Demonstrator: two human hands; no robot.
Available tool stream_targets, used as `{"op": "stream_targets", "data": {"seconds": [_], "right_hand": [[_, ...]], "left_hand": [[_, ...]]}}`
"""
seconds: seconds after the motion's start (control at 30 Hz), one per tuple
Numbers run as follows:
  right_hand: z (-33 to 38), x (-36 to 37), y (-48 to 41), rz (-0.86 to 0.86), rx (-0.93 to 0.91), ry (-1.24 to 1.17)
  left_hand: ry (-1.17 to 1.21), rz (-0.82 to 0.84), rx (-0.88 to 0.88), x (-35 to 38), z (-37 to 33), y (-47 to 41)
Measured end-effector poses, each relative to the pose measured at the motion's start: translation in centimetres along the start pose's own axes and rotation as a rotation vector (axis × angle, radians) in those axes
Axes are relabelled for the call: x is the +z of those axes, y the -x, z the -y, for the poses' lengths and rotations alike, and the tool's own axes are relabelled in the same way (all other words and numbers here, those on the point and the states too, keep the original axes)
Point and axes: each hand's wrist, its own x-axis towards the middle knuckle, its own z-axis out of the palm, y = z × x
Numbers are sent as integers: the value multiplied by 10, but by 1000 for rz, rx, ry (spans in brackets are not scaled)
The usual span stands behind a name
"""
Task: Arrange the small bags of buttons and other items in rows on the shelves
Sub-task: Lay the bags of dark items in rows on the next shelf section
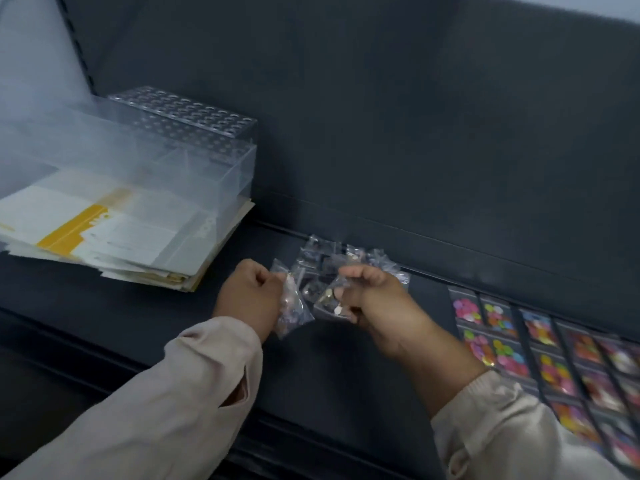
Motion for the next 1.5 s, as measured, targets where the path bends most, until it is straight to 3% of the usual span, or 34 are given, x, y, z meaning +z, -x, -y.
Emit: {"op": "stream_targets", "data": {"seconds": [0.27,0.47,0.77,0.93,1.07,1.17,1.33,1.5], "right_hand": [[-7,-77,77,15,46,-322],[-37,-160,165,-120,8,-458],[-102,-293,336,-228,-5,-385],[-131,-358,429,-280,33,-208],[-147,-399,480,-371,30,-165],[-158,-429,497,-516,17,-220],[-172,-485,501,-663,32,-400],[-169,-556,478,-696,46,-462]], "left_hand": [[249,479,-246,57,-38,75],[256,838,-221,117,-57,178],[-74,987,47,222,-62,345],[-279,1178,264,273,-72,430],[-323,1317,330,311,-88,487],[-267,1322,297,345,-94,514],[-87,1291,-35,409,-107,535],[-27,1216,-61,485,-128,531]]}}
